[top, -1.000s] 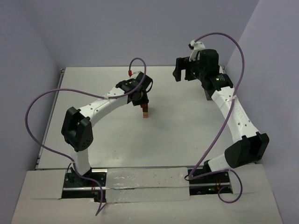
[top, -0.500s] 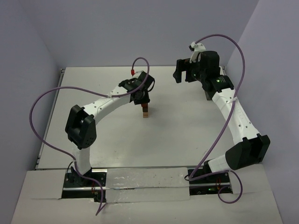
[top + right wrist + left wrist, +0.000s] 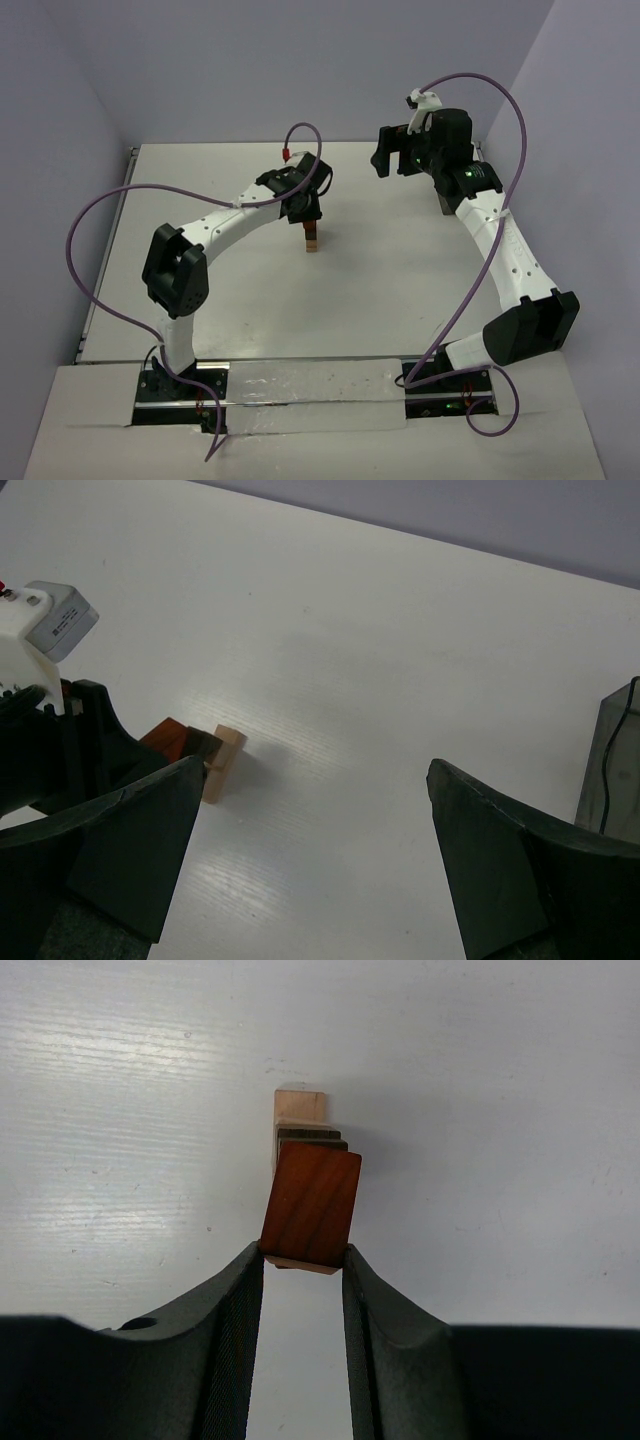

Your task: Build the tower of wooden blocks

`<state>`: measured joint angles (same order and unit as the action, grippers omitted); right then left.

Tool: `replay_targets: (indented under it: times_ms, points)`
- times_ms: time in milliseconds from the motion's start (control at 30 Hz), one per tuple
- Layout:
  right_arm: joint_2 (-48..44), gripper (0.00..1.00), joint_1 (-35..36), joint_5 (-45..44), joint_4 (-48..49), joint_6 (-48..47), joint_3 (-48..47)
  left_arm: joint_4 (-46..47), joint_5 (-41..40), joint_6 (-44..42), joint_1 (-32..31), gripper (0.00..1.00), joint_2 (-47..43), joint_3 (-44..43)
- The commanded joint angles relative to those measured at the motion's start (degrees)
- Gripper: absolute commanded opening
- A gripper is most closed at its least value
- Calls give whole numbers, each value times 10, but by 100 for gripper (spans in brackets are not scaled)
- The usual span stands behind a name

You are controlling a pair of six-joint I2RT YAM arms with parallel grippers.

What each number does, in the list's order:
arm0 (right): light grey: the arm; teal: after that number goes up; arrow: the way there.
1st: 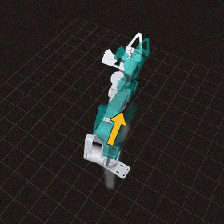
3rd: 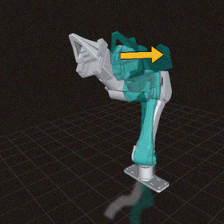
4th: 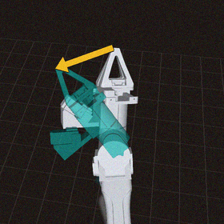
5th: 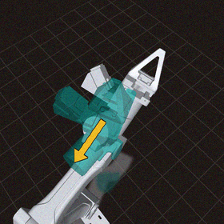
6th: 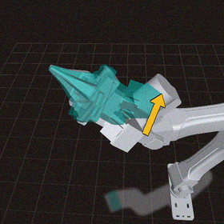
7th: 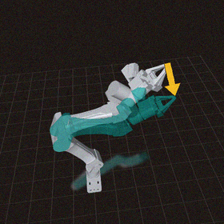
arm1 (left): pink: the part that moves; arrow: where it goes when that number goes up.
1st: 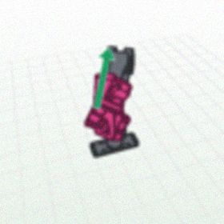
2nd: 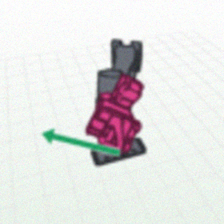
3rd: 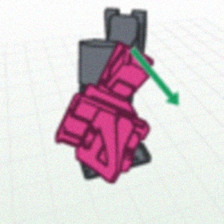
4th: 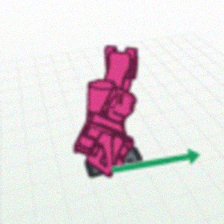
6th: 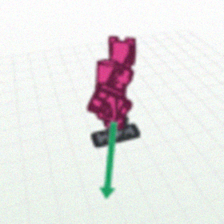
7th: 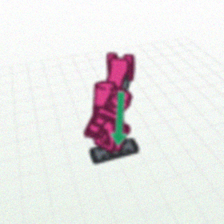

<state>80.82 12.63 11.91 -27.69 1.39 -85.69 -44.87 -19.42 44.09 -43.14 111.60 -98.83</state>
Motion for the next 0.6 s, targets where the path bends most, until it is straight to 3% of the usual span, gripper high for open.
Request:
replay_targets:
  times_ms: [0, 567]
  points:
    - [-19, 100, -5, 6, 21, -1, 3, 3, 2, -9, -7, 11, 9, -30]
    - [-15, 100, -7, 14, 20, 2, -1, 2, 4, -13, -7, 23, 16, -37]
